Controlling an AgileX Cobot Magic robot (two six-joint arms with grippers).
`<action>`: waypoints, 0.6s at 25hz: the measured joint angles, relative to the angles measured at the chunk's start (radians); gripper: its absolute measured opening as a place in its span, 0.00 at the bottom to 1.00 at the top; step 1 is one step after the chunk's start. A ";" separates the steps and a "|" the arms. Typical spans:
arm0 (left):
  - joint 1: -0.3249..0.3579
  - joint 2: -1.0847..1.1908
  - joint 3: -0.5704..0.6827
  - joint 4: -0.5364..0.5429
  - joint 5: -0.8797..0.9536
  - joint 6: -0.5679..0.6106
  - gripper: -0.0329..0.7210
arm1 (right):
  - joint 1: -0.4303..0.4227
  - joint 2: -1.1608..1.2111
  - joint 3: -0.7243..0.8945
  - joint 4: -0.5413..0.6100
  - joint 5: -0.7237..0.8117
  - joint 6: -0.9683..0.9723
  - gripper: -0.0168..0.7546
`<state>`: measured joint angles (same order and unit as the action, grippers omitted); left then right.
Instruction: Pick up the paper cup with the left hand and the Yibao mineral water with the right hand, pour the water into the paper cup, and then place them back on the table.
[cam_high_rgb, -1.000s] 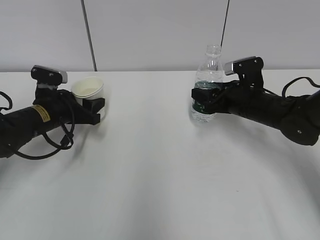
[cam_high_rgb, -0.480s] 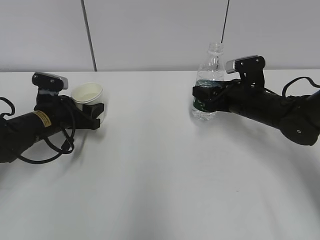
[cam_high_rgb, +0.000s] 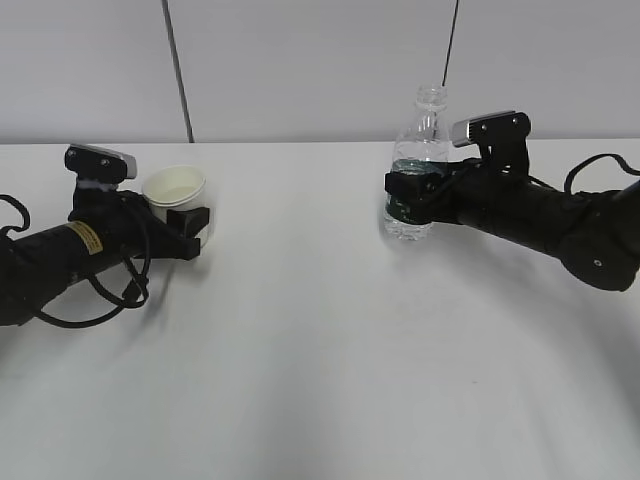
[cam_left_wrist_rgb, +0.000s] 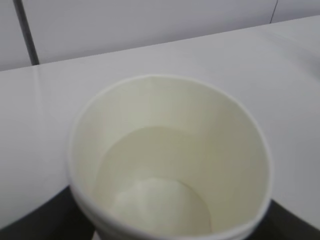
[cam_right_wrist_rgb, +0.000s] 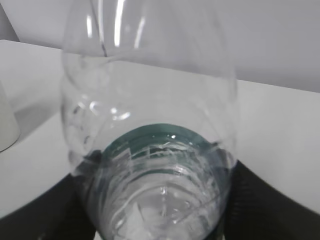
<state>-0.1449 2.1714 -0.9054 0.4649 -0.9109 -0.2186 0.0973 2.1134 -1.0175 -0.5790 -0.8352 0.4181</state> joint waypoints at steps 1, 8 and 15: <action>0.000 0.000 0.000 0.001 0.000 0.000 0.63 | 0.000 0.000 0.000 0.000 0.000 0.000 0.63; 0.000 0.001 0.000 0.002 0.002 0.000 0.74 | 0.000 0.000 0.000 0.000 0.000 0.000 0.63; 0.000 0.001 0.000 -0.014 0.002 0.000 0.82 | 0.000 0.000 0.000 0.002 -0.002 0.000 0.63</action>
<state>-0.1449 2.1722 -0.9054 0.4508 -0.9093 -0.2186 0.0973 2.1134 -1.0175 -0.5769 -0.8373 0.4181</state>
